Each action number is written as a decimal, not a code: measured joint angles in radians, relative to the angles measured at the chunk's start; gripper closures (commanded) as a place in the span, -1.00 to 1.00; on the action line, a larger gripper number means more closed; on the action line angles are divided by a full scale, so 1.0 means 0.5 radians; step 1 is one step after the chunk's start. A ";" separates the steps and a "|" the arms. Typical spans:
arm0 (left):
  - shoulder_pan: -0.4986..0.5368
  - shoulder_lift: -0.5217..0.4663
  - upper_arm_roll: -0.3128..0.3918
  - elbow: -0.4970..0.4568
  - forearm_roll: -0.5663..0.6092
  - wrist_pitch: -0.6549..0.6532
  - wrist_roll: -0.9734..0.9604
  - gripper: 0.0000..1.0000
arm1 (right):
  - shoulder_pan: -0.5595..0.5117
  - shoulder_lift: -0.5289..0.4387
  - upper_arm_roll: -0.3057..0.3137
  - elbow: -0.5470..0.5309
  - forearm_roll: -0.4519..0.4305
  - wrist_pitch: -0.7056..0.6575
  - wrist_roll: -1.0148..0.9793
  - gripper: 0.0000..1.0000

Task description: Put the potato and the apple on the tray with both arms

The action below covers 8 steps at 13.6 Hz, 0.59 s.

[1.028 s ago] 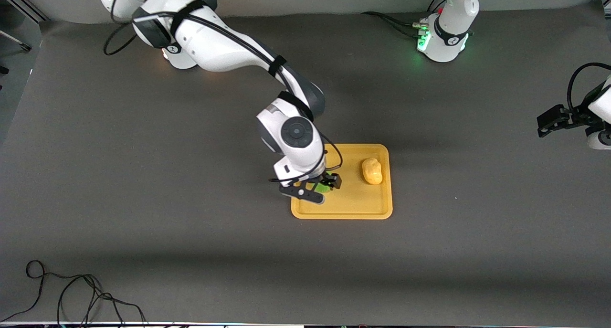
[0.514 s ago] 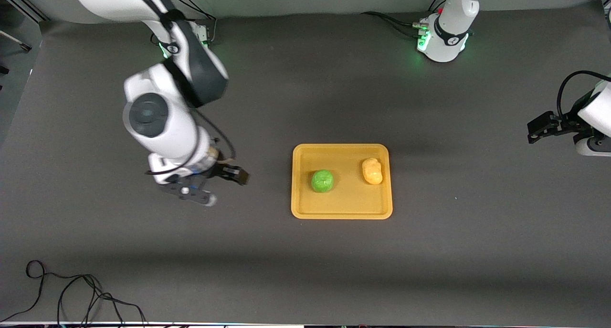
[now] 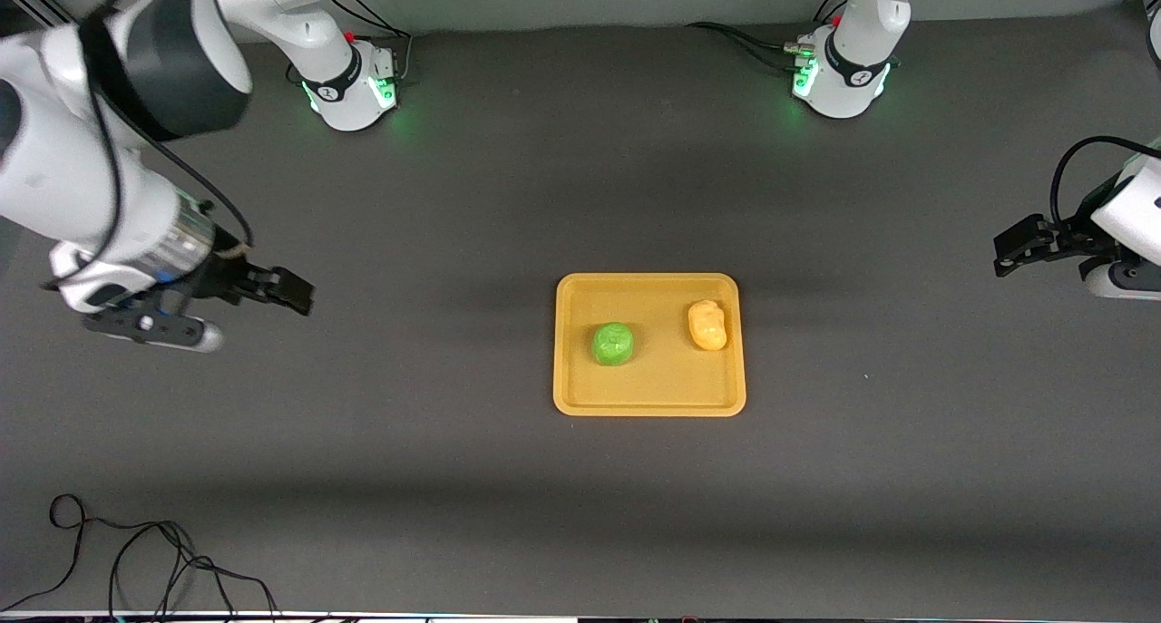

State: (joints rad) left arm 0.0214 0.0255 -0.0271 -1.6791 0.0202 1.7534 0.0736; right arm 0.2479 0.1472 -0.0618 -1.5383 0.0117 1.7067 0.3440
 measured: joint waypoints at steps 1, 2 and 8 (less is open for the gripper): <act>-0.001 0.000 0.000 0.000 0.000 0.000 0.000 -1.00 | -0.104 -0.086 0.033 -0.066 0.000 -0.002 -0.126 -1.00; -0.001 0.000 0.000 -0.001 0.000 0.000 0.001 -1.00 | -0.240 -0.163 0.103 -0.126 0.000 -0.004 -0.209 -1.00; -0.008 0.000 -0.001 -0.012 0.000 0.000 0.003 -1.00 | -0.663 -0.394 0.431 -0.335 -0.049 -0.035 -0.438 -1.00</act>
State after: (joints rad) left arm 0.0175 0.0256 -0.0274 -1.6849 0.0202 1.7534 0.0753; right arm -0.0836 -0.0500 0.1534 -1.7060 -0.0126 1.6891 0.1249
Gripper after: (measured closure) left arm 0.000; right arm 0.000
